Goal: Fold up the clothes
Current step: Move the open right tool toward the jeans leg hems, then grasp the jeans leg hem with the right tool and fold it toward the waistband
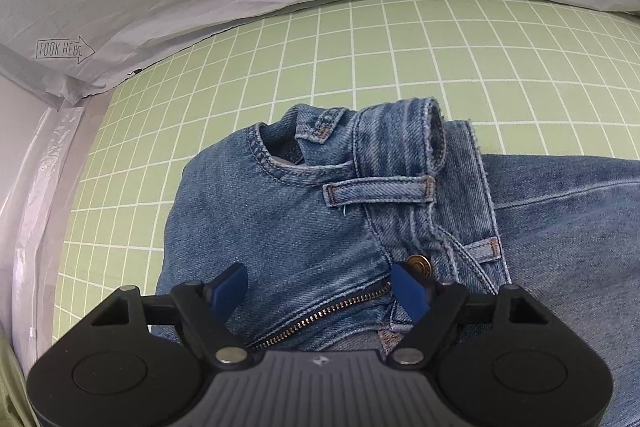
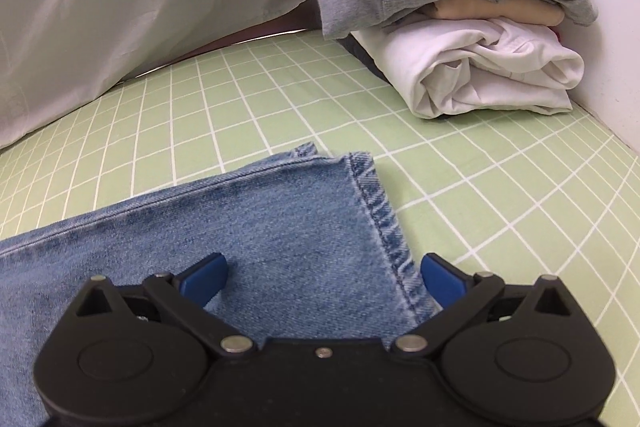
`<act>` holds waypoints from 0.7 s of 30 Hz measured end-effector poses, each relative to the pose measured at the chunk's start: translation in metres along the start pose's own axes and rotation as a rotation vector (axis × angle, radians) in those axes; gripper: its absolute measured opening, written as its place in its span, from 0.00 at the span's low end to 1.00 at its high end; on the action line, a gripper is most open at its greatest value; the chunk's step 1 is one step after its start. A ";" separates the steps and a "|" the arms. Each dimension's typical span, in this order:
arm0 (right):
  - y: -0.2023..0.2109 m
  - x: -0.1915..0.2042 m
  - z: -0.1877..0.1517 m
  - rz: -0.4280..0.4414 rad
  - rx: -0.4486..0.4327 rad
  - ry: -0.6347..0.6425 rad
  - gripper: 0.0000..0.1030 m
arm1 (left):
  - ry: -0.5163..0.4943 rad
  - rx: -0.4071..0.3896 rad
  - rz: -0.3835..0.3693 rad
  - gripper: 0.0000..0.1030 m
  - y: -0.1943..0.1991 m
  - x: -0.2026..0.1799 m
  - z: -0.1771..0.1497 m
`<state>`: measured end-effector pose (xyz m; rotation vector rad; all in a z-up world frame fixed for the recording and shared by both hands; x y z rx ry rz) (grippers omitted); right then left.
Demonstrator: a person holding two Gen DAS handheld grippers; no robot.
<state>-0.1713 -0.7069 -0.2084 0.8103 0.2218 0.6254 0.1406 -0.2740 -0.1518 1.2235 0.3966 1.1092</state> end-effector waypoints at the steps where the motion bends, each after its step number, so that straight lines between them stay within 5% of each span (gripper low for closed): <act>1: 0.000 0.001 0.001 0.005 0.008 0.003 0.99 | -0.002 0.000 0.003 0.77 0.000 0.000 0.000; 4: 0.004 0.006 0.003 0.034 0.020 0.024 0.82 | 0.009 0.006 0.003 0.77 0.000 0.000 0.000; 6: 0.011 0.014 0.003 0.072 0.019 0.043 0.41 | 0.030 0.015 -0.003 0.77 0.000 0.002 0.000; 8: 0.015 0.023 0.002 0.085 0.032 0.033 0.23 | 0.068 0.029 -0.016 0.77 -0.001 0.005 0.001; 13: 0.026 0.042 0.007 -0.009 0.049 0.050 0.20 | 0.131 0.030 -0.066 0.77 0.008 0.017 0.000; 21: 0.093 0.083 0.017 0.023 -0.039 0.036 0.19 | 0.244 -0.088 -0.197 0.78 0.049 0.045 -0.031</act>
Point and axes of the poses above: each gripper's, at about its wrist camera, not at the fingertips, and y roughly against the way its jaws point, x to its left, z to its top, the point moved 5 cm from there along -y, roughly the way its jaws point, and after that the axes turned 1 degree about -y, right-handed, at the moved point
